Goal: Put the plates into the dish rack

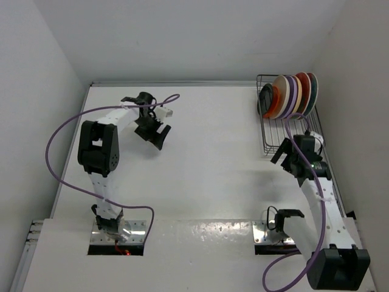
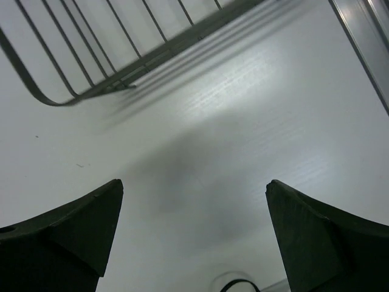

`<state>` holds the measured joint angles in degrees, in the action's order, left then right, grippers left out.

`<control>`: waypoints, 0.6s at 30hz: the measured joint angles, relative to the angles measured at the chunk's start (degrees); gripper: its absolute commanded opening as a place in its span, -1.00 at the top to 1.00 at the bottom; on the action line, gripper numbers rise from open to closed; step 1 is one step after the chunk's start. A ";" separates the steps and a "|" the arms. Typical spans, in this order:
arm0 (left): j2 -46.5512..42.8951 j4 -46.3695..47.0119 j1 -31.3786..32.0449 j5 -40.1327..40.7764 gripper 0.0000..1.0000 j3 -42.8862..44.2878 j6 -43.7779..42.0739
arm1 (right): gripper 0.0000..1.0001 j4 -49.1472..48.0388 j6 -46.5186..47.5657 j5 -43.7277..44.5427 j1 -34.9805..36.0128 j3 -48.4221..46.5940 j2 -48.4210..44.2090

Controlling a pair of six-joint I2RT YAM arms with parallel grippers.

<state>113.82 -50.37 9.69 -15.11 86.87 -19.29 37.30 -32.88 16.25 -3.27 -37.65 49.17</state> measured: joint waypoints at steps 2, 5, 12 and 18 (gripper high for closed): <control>0.00 -0.02 1.57 0.11 -0.94 0.00 0.15 | -1.00 2.40 -1.92 0.59 0.00 0.44 -0.42; 0.00 -0.02 3.69 0.42 -0.94 0.00 0.17 | -1.00 4.92 -3.23 0.61 0.00 0.44 0.02; 0.00 0.79 5.55 1.81 -0.94 -1.03 0.31 | -1.00 8.68 -3.78 0.17 0.00 0.46 2.34; 0.00 1.18 5.73 3.06 -0.94 -1.31 0.31 | -1.00 8.79 -3.85 0.00 0.00 0.48 2.08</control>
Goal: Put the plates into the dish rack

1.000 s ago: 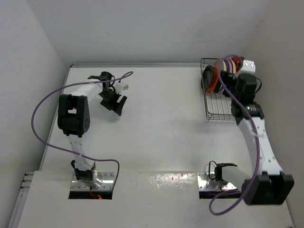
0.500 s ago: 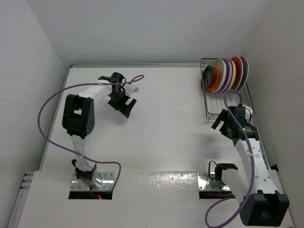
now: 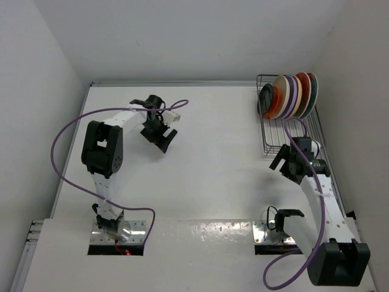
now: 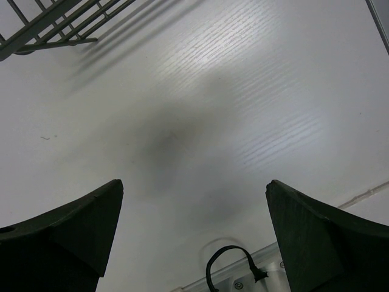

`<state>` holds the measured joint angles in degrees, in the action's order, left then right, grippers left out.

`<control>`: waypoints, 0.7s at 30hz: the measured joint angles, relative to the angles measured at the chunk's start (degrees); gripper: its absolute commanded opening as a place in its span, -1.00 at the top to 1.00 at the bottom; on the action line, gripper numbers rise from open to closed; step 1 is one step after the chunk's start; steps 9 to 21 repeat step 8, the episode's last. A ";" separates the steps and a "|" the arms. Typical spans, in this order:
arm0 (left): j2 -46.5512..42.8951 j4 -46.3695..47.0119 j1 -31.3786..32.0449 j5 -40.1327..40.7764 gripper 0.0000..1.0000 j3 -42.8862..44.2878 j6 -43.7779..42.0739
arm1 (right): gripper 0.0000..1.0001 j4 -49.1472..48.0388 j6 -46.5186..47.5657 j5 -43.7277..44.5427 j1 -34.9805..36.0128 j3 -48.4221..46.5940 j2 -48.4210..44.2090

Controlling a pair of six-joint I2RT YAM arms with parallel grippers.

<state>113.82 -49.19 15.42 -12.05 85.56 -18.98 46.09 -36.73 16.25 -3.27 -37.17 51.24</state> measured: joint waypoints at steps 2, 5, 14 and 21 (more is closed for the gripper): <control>0.00 0.11 0.00 0.11 -0.94 0.00 0.00 | -1.00 -0.20 0.00 -0.02 0.00 0.00 -0.39; 0.00 0.44 0.00 0.48 -0.94 -0.26 -0.02 | -1.00 -0.68 0.00 -0.20 0.00 0.00 -0.92; 0.00 0.46 0.00 0.61 -0.94 -0.57 -0.02 | -1.00 -1.05 -0.02 -0.28 0.00 0.00 -1.40; 0.00 0.46 0.00 0.61 -0.94 -0.57 -0.02 | -1.00 -1.05 -0.02 -0.28 0.00 0.00 -1.40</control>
